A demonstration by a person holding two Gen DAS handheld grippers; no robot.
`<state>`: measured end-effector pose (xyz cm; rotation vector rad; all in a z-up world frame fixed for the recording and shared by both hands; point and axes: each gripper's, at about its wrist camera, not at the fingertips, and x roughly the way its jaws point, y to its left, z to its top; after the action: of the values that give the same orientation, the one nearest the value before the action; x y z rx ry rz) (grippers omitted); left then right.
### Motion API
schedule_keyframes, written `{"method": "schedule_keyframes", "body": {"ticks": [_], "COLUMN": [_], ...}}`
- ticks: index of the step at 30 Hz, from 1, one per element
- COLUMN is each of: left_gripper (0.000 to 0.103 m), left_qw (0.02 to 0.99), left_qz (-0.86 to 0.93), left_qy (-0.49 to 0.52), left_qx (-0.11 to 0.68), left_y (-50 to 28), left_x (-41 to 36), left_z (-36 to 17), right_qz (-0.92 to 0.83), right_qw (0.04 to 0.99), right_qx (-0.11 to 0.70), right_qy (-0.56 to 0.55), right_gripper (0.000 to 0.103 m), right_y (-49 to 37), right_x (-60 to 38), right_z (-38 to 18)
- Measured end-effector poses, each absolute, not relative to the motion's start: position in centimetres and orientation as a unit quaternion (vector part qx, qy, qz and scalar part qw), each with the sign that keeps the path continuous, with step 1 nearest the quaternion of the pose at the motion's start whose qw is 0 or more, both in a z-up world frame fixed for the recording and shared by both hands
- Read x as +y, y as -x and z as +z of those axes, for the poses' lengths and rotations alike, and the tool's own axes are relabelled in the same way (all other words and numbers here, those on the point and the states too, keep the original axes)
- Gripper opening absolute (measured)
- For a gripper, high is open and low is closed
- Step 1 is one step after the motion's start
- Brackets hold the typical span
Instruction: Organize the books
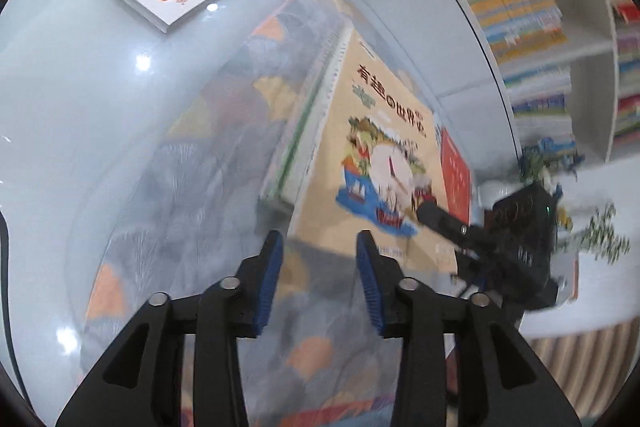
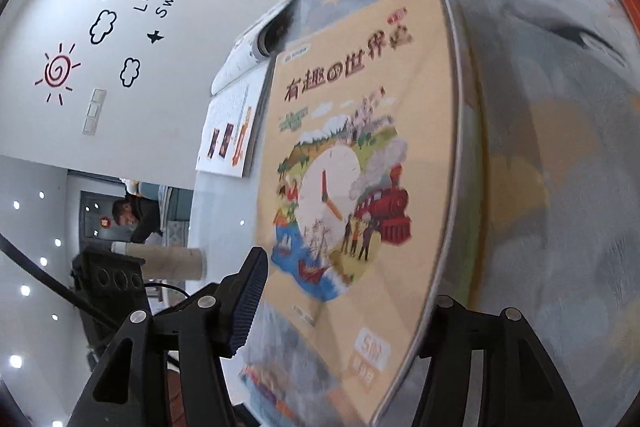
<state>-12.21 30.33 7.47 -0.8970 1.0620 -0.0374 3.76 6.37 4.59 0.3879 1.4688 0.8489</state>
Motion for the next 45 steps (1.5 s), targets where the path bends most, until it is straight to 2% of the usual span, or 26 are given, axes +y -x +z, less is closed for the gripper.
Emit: {"method": "schedule_keyframes", "body": {"ticks": [1, 4, 12, 16, 26, 28, 29, 30, 31, 32, 34, 37, 40, 42, 45], "left_gripper": [0.05, 0.06, 0.06, 0.06, 0.06, 0.06, 0.06, 0.064, 0.077, 0.084, 0.1, 0.102, 0.102, 0.103, 0.103], "left_qw": [0.775, 0.789, 0.783, 0.776, 0.767, 0.766, 0.762, 0.761, 0.767, 0.761, 0.76, 0.765, 0.77, 0.768, 0.764], "left_qz": [-0.021, -0.046, -0.161, -0.209, -0.153, -0.132, -0.121, -0.115, -0.114, -0.117, -0.118, -0.094, -0.063, -0.035, -0.021], "left_qy": [0.397, 0.363, 0.248, 0.191, 0.124, 0.108, 0.105, 0.106, 0.114, 0.133, 0.154, 0.135, 0.062, -0.021, -0.003], "left_qx": [0.491, 0.493, 0.548, 0.564, 0.611, 0.619, 0.628, 0.63, 0.621, 0.624, 0.62, 0.622, 0.632, 0.639, 0.645], "left_y": [12.7, 13.1, 9.0, 6.6, 3.1, 3.1, 3.2, 3.2, 3.4, 3.5, 3.5, 3.2, 2.9, 2.9, 2.3], "left_x": [29.7, 27.3, 16.1, 9.6, -0.7, -1.7, -1.9, -2.0, -2.0, -2.0, -2.0, -3.1, -5.3, -7.5, -7.2], "left_z": [8.0, 9.1, 10.0, 10.2, 6.2, 5.3, 4.7, 4.4, 4.6, 4.4, 4.2, 4.1, 3.6, 2.9, 2.9], "right_qz": [0.37, 0.353, 0.246, 0.142, 0.03, 0.037, 0.038, 0.04, 0.042, 0.043, 0.05, 0.072, 0.088, 0.101, 0.129], "right_qw": [0.644, 0.66, 0.752, 0.789, 0.776, 0.779, 0.778, 0.776, 0.774, 0.773, 0.781, 0.783, 0.783, 0.783, 0.774], "right_qx": [0.647, 0.643, 0.609, 0.597, 0.626, 0.622, 0.624, 0.626, 0.629, 0.631, 0.621, 0.613, 0.61, 0.607, 0.611], "right_qy": [-0.172, -0.162, -0.063, 0.02, 0.068, 0.065, 0.065, 0.062, 0.054, 0.044, 0.048, 0.071, 0.081, 0.091, 0.108], "right_gripper": [0.058, 0.061, 0.062, 0.071, 0.072, 0.075, 0.08, 0.084, 0.093, 0.102, 0.103, 0.103, 0.103, 0.103, 0.103], "right_y": [-3.5, -2.3, 1.2, 2.7, 3.0, 3.1, 3.2, 3.4, 3.7, 4.1, 5.1, 5.6, 5.5, 5.8, 6.0], "right_x": [5.5, 2.7, -7.3, -12.8, -22.8, -23.8, -24.3, -24.8, -25.4, -26.1, -26.8, -27.0, -27.3, -27.5, -27.7], "right_z": [4.6, 5.0, 7.5, 7.6, 3.6, 3.6, 3.5, 3.3, 3.1, 2.7, 2.6, 2.6, 2.8, 2.8, 2.9]}}
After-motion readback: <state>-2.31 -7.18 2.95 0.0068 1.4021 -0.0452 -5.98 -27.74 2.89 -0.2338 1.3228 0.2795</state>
